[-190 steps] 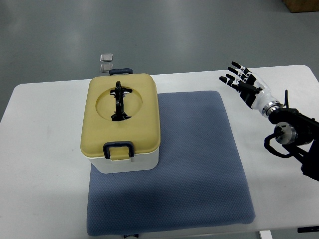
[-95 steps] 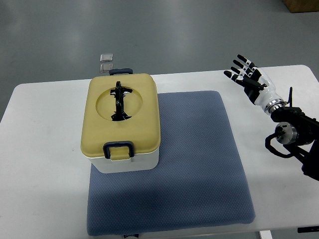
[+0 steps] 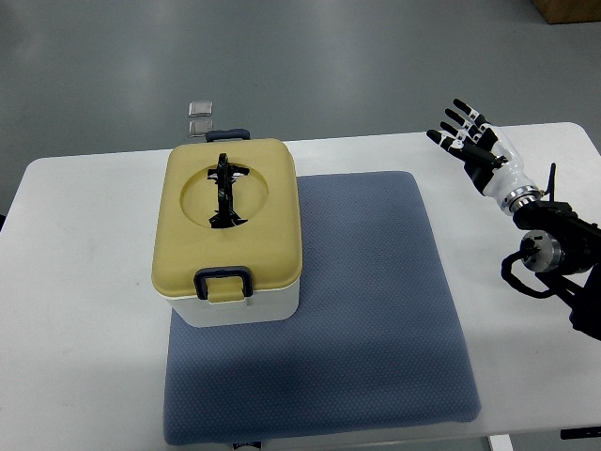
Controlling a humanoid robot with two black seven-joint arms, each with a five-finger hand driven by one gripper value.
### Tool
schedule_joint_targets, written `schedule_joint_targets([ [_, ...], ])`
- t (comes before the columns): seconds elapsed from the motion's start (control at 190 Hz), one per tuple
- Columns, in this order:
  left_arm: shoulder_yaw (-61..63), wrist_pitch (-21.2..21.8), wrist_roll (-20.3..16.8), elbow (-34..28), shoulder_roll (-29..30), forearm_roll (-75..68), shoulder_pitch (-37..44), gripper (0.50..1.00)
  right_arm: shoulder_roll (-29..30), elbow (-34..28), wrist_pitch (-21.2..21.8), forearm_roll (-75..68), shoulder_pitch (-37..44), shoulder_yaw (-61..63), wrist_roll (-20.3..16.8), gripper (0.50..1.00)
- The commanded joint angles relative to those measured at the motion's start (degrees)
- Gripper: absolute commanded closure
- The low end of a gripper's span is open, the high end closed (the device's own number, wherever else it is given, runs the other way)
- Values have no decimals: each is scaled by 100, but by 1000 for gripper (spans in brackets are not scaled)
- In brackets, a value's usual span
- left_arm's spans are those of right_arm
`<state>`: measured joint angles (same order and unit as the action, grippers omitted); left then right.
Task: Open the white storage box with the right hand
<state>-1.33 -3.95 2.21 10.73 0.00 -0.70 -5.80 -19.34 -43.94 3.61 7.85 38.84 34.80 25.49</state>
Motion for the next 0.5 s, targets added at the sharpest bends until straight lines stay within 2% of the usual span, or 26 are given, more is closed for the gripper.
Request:
schedule_joint_targets([
  [0.0, 1, 0, -1, 9, 0, 0, 0, 500, -9, 0, 8, 23, 1, -9, -9, 576],
  [0.495, -8, -9, -1, 9, 0, 0, 0, 500, -9, -36, 17, 261, 45, -97, -18, 576],
])
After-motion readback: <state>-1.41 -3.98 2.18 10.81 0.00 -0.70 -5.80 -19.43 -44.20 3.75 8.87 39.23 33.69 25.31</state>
